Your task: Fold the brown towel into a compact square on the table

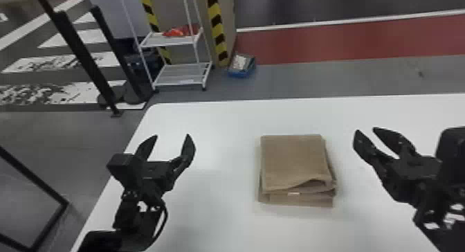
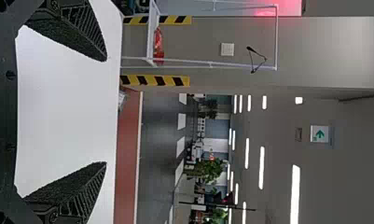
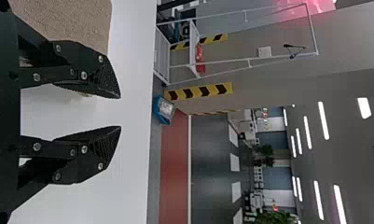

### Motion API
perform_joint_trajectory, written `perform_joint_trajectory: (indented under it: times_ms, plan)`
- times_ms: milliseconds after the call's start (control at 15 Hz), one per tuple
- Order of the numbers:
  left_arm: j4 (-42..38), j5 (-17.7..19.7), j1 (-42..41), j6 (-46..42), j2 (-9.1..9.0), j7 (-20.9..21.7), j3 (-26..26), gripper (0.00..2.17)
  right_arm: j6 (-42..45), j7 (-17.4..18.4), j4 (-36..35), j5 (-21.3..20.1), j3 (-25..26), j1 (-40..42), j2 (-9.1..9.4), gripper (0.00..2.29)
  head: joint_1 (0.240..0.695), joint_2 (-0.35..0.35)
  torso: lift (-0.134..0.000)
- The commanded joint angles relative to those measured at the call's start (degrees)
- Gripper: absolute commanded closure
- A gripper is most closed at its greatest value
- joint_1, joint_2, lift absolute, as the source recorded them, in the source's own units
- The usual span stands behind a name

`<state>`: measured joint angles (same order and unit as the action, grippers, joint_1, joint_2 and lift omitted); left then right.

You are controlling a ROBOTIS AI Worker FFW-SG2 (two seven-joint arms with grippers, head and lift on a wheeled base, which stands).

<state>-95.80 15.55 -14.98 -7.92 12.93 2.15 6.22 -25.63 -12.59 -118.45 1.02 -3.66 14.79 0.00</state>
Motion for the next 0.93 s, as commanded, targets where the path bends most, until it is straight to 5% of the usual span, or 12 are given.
perform_joint_trajectory:
  times_ms: [0,400,867]
  plan:
    - [0.0,0.01,-1.01,-2.49,-0.01,0.32,-0.42,0.1,9.5,2.39,-0.64,-1.54,0.58,4.9,0.05,0.06,0.695,0.224,-0.125]
    - [-0.79,1.06,-4.79,-8.64,0.17,0.84,-0.51,0.1,17.23,8.46,-1.08,-2.69,-0.04,12.1,-0.53,0.08,0.695,0.181,-0.125]
    - [-5.45,0.27,-8.22,-6.54,0.6,1.37,3.53,0.1,19.7,13.29,0.15,-6.38,-5.57,12.46,-0.79,0.09,0.695,0.232,-0.125]
